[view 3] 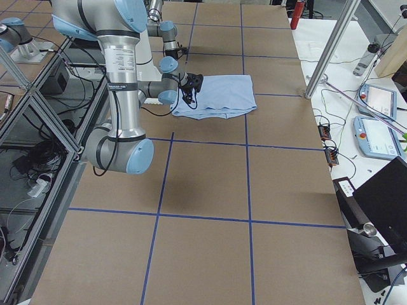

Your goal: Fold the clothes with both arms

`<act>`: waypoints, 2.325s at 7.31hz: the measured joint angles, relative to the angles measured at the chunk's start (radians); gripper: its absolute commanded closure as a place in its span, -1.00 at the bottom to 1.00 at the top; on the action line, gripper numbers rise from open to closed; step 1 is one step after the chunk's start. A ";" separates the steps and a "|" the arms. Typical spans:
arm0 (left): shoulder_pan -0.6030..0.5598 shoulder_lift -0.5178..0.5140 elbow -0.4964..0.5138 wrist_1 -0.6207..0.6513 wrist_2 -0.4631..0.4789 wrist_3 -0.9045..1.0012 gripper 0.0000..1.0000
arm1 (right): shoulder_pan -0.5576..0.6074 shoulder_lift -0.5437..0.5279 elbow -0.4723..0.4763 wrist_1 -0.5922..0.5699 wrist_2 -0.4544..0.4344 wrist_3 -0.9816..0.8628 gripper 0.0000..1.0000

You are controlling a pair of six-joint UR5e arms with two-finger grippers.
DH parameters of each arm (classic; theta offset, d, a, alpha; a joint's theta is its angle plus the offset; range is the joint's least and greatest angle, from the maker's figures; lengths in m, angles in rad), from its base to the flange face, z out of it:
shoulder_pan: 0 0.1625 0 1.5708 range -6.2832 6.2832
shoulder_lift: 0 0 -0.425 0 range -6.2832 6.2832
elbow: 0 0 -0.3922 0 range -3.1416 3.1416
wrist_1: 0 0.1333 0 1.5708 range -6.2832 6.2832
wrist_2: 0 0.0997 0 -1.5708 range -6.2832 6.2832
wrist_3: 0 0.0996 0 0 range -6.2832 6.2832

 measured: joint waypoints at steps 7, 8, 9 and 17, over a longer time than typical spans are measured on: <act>0.001 -0.002 -0.010 0.001 0.001 -0.025 1.00 | -0.001 -0.009 -0.019 -0.003 -0.003 0.058 -0.97; 0.001 -0.003 -0.011 0.001 0.001 -0.025 1.00 | -0.008 -0.024 -0.021 -0.015 -0.012 0.122 -0.94; 0.001 -0.004 -0.012 0.001 0.000 -0.025 1.00 | -0.027 -0.043 -0.020 -0.053 -0.023 0.198 -0.92; 0.001 -0.012 -0.016 -0.001 0.000 -0.025 1.00 | -0.211 -0.034 -0.050 -0.218 -0.181 0.328 -0.72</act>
